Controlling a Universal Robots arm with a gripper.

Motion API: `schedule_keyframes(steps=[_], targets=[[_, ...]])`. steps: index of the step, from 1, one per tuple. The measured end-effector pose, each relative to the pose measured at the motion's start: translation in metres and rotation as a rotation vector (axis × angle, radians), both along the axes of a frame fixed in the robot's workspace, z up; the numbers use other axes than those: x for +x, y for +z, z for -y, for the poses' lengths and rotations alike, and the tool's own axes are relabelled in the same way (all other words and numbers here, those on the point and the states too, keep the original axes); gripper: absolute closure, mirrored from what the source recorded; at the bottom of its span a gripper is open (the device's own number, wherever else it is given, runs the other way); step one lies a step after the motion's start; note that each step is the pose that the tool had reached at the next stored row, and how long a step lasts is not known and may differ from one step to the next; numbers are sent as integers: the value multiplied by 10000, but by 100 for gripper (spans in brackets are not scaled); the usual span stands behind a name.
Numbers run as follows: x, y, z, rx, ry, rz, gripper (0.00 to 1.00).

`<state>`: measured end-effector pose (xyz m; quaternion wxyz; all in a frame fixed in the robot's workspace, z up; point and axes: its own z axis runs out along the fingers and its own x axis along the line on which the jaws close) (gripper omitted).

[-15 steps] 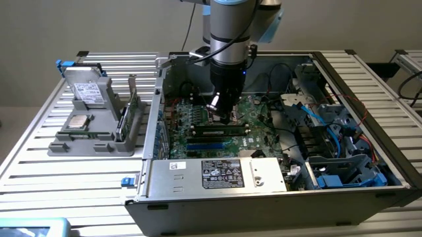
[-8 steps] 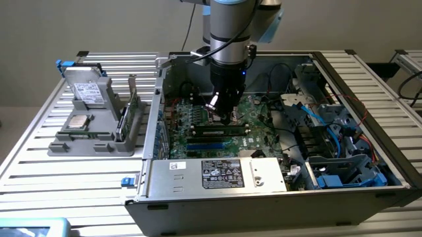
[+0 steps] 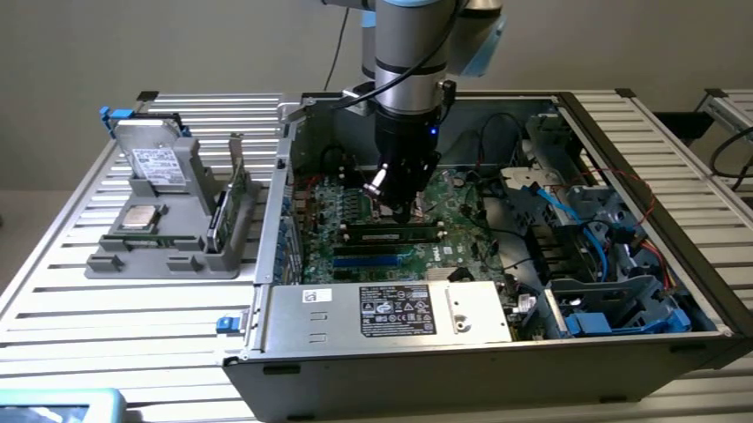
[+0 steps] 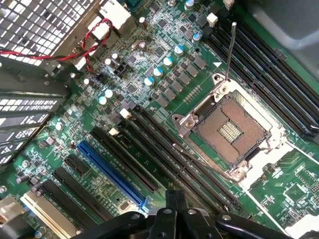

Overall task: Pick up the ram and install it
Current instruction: 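Press down the ram until it locks into place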

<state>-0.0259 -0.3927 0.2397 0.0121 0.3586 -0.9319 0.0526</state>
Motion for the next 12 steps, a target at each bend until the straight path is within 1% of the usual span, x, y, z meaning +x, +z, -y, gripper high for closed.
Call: schedule_keyframes(steps=[4,12], targets=[[0,0,0,-17,-440,7,89],[0,0,0,-33,-1326,26,89]])
